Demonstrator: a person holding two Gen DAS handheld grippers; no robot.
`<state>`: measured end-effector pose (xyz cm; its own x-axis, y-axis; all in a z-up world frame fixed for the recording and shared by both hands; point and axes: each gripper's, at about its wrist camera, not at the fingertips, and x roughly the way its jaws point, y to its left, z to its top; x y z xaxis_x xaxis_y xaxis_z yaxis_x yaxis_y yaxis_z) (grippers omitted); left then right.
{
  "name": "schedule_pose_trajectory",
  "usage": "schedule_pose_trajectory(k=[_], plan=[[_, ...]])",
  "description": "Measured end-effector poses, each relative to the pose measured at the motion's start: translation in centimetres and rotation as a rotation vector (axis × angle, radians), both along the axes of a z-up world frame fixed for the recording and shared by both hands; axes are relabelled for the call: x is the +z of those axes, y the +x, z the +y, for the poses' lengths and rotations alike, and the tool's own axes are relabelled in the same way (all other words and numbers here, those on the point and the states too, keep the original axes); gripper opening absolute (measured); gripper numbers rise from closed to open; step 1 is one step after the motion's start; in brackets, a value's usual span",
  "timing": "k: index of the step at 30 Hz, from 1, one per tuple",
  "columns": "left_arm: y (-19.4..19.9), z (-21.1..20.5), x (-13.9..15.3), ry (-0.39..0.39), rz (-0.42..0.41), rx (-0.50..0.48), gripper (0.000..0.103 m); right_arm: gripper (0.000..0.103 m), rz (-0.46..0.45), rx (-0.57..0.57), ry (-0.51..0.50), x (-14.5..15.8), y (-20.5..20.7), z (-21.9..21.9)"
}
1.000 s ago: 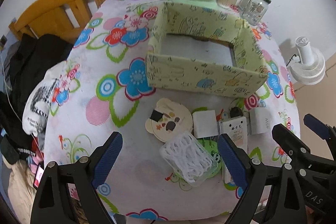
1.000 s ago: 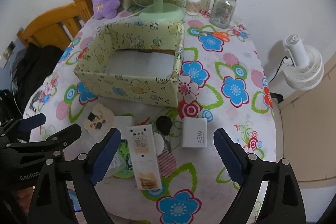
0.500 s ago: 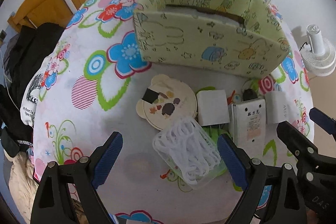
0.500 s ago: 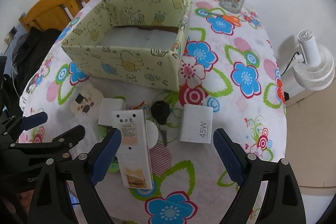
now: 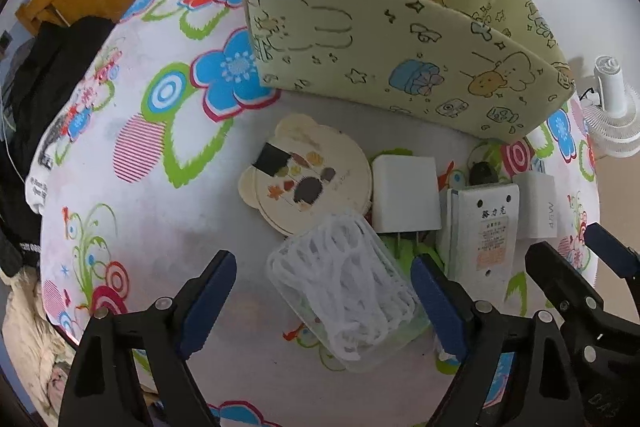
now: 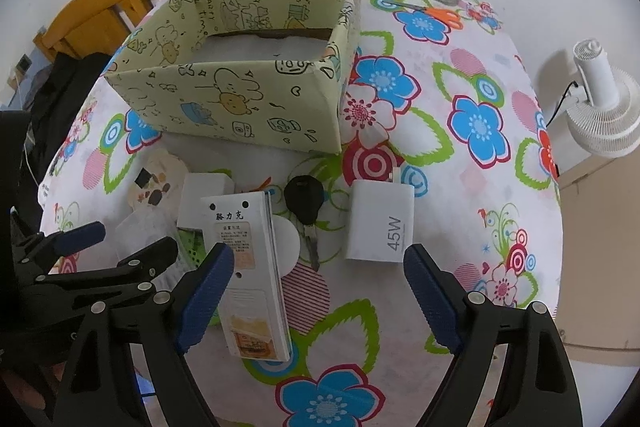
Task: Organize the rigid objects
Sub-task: 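Lower left tool onto clear floss box while right tool lowers onto white remote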
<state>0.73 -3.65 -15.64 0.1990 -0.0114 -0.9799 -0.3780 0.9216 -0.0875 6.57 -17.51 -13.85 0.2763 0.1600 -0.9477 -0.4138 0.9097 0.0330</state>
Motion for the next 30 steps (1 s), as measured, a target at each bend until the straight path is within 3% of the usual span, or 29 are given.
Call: schedule_pose_trajectory(k=[5,11,23,30], plan=[[0.1,-0.8,-1.1,-0.03,0.022,0.003,0.081,0.089,-0.001,0.001,-0.02,-0.2,0.1,-0.2],[-0.5,-0.7,-0.9,-0.003,0.005,-0.036,0.074,0.089,0.016,0.014,-0.015,-0.7,-0.3,0.3],[-1.1,2.8,0.1,0.099,0.003,-0.158,0.067,0.088,0.061,-0.002,0.003,-2.6,-1.0,2.2],[0.5,4.5,-2.4,0.082,0.047,-0.2,0.068,0.081,0.077,-0.029,-0.009,-3.9,-1.7,3.2]])
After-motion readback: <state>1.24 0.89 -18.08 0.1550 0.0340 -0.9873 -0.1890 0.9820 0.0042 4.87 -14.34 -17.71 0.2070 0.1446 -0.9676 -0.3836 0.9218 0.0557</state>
